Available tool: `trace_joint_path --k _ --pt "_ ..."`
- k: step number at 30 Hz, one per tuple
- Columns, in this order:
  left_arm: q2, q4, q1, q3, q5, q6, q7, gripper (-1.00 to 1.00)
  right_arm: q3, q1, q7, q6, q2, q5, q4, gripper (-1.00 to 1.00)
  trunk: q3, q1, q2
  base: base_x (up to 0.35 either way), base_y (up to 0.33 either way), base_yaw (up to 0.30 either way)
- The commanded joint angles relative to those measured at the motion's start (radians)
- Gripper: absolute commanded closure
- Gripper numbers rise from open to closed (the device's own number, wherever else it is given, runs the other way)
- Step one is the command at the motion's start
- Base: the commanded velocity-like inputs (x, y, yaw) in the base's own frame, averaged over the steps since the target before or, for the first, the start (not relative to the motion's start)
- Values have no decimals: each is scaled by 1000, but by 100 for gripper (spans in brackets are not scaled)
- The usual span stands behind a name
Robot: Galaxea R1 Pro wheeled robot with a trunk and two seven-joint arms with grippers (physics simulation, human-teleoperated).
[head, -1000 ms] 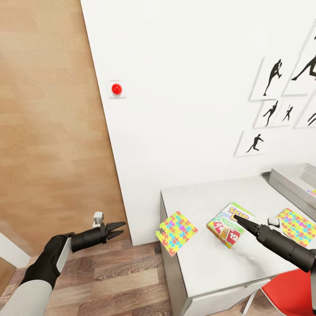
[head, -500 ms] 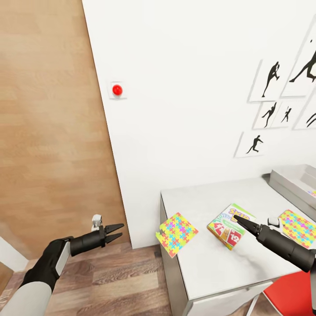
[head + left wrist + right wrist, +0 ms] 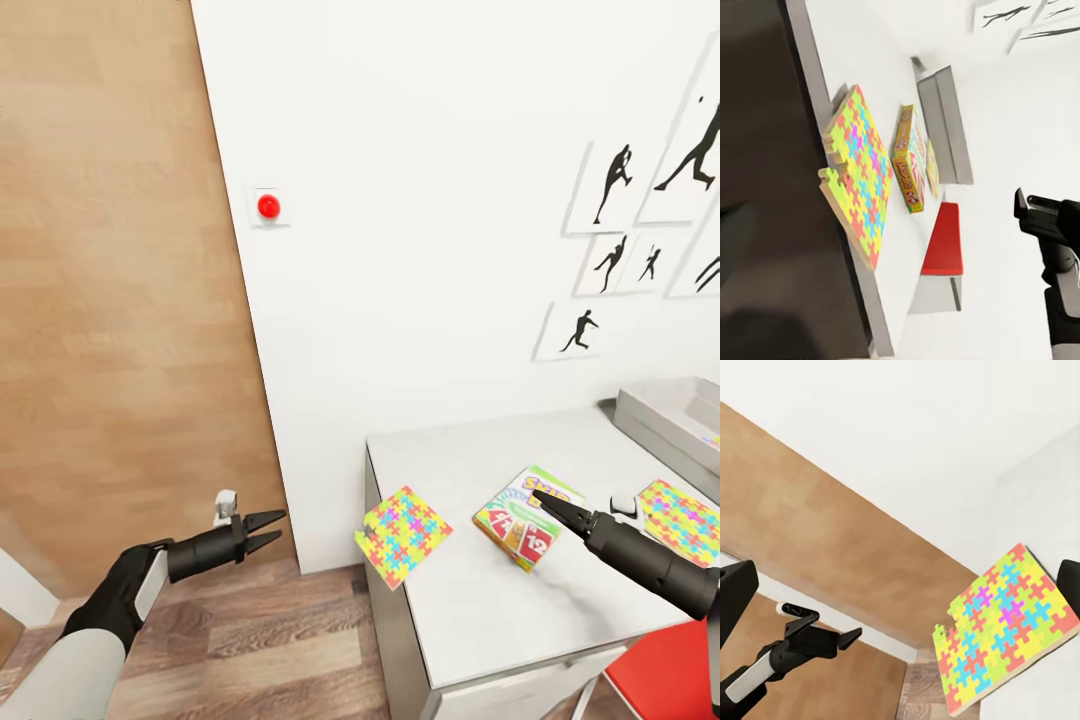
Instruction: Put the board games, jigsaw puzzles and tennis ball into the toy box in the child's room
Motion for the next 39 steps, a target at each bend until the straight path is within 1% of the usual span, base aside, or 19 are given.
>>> trace_joint_path --k 1,8,11,14,19,24,28,30,33,39 --pt "0 4 -3 1 2 3 1 -100 -1 -1 2 5 0 -1 0 -100 -3 4 -8 0 0 0" --pt "-3 10 -9 1 1 -7 11 -100 0 -1 2 5 1 -1 0 -100 -13 31 -57 0 0 0" --pt "-5 11 -9 1 2 -8 36 -100 0 0 2 5 0 -1 0 -100 -18 42 -78 0 0 0" --pt "-7 11 -9 2 4 -10 77 -100 1 0 2 5 1 -1 0 -100 -23 54 -99 0 0 0" --pt "-11 12 -10 1 5 -22 110 -100 0 0 2 5 1 -1 0 -100 -30 73 -134 0 0 0" --pt "-11 17 -10 1 5 -29 124 -100 0 0 2 5 1 -1 0 -100 -38 92 -169 0 0 0" --pt "-18 18 -10 -1 6 -33 126 -100 0 0 2 5 1 -1 0 -100 -32 92 -169 0 0 0" --pt "-30 18 -10 -2 5 -33 127 -100 0 -1 2 5 1 -1 0 -100 -29 92 -169 0 0 0" --pt "-38 18 -10 -2 5 -33 127 -100 1 -1 2 5 1 -1 0 -100 -24 92 -169 0 0 0" --pt "-43 19 -10 -2 5 -36 127 -100 1 0 3 5 2 -1 0 -100 -19 92 -169 0 0 0"
